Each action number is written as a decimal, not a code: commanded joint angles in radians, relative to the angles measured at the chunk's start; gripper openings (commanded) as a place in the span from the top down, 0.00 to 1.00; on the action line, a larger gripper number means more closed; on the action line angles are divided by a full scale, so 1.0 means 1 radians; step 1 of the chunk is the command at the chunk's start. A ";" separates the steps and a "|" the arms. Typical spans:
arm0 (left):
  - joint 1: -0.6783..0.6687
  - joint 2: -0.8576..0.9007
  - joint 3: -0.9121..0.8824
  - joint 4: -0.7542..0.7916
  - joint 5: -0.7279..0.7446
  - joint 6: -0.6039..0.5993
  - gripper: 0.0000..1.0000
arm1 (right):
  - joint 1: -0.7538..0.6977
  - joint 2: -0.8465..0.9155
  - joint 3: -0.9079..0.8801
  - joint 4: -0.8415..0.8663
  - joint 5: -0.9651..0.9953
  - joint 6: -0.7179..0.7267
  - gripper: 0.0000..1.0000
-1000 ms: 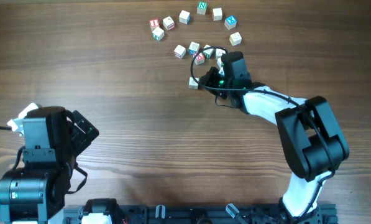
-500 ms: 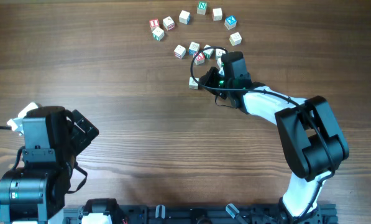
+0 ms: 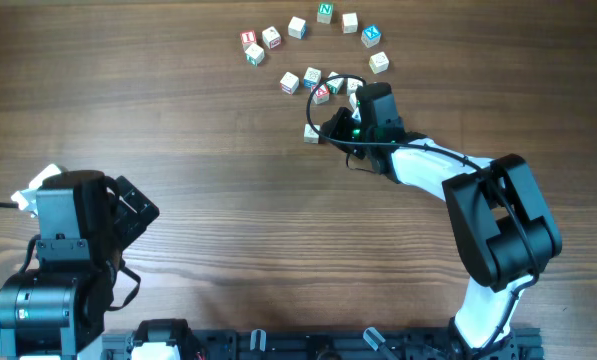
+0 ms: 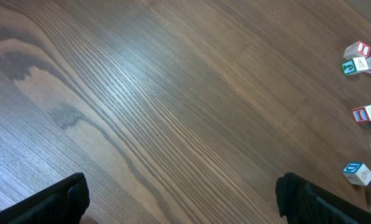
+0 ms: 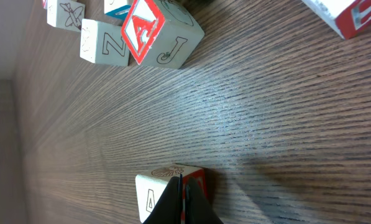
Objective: Form a circle
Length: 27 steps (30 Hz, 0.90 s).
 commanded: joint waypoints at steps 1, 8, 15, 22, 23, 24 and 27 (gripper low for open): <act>0.006 0.001 -0.004 0.004 -0.013 -0.010 0.00 | 0.005 0.024 -0.005 0.006 0.016 -0.003 0.95; 0.006 0.001 -0.004 0.004 -0.013 -0.010 0.00 | 0.023 0.024 -0.005 0.022 0.024 -0.021 0.95; 0.006 0.001 -0.004 0.003 -0.013 -0.010 0.00 | 0.023 0.024 -0.005 0.020 0.043 -0.021 0.95; 0.006 0.001 -0.004 0.004 -0.013 -0.010 0.00 | 0.023 0.024 -0.005 0.029 0.061 -0.019 0.95; 0.006 0.001 -0.004 0.004 -0.013 -0.010 0.00 | 0.023 0.024 -0.005 0.030 0.061 -0.019 0.95; 0.006 0.001 -0.004 0.004 -0.013 -0.010 0.00 | 0.023 0.024 -0.005 0.029 0.061 -0.019 0.95; 0.006 0.001 -0.004 0.003 -0.013 -0.010 0.00 | 0.023 0.024 -0.005 0.029 0.061 -0.019 0.95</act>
